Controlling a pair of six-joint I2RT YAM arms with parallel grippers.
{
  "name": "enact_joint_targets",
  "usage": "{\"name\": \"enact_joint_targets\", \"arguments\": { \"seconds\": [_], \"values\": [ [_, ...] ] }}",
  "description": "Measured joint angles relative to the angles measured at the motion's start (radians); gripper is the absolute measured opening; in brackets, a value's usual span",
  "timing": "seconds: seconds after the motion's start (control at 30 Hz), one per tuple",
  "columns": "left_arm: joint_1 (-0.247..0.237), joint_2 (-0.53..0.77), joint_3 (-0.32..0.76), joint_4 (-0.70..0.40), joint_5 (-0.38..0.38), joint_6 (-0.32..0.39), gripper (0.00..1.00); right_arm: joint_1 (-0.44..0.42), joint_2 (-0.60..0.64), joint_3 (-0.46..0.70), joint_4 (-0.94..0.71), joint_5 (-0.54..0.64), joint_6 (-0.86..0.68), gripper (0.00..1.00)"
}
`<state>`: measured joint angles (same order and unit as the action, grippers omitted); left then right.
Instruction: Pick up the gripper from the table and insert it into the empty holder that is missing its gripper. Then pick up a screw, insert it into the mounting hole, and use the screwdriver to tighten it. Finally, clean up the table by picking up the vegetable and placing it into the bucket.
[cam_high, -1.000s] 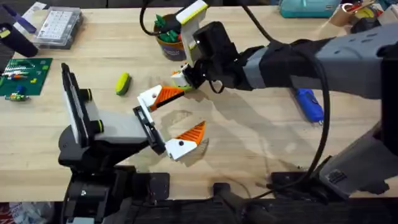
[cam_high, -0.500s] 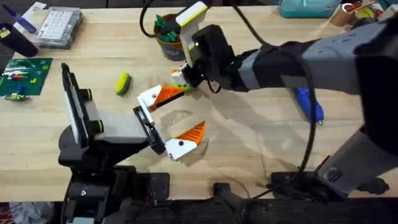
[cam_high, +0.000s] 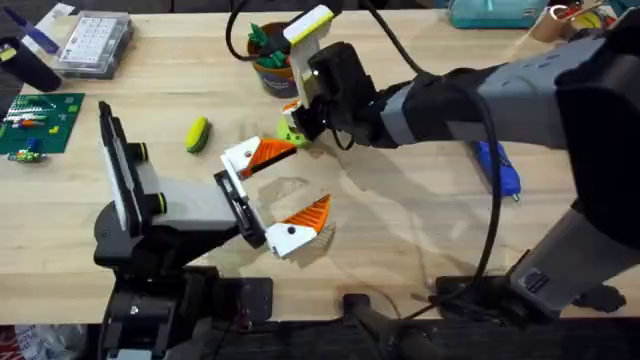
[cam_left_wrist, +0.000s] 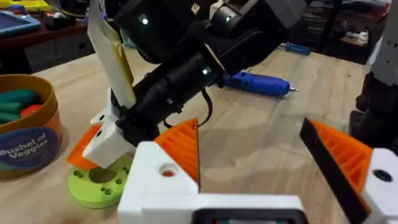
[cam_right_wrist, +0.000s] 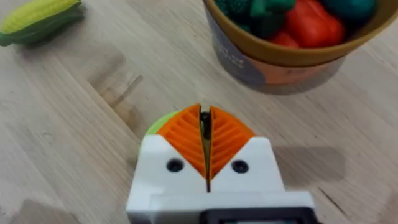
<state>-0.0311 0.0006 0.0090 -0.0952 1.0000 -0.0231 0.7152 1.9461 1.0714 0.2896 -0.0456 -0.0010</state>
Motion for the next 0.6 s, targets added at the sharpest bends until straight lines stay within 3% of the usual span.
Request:
{"name": "enact_joint_targets", "arguments": {
  "seconds": [0.4, 0.6],
  "values": [
    [0.0, 0.0, 0.0, 0.0, 0.0, 0.0, 0.987, 0.0, -0.007, 0.0, -0.011, 0.0, 0.006, 0.004],
    [0.0, 0.0, 0.0, 0.0, 0.0, 0.0, 0.987, 0.0, -0.093, 0.0, -0.049, 0.0, 0.009, 0.004]
  ]
}}
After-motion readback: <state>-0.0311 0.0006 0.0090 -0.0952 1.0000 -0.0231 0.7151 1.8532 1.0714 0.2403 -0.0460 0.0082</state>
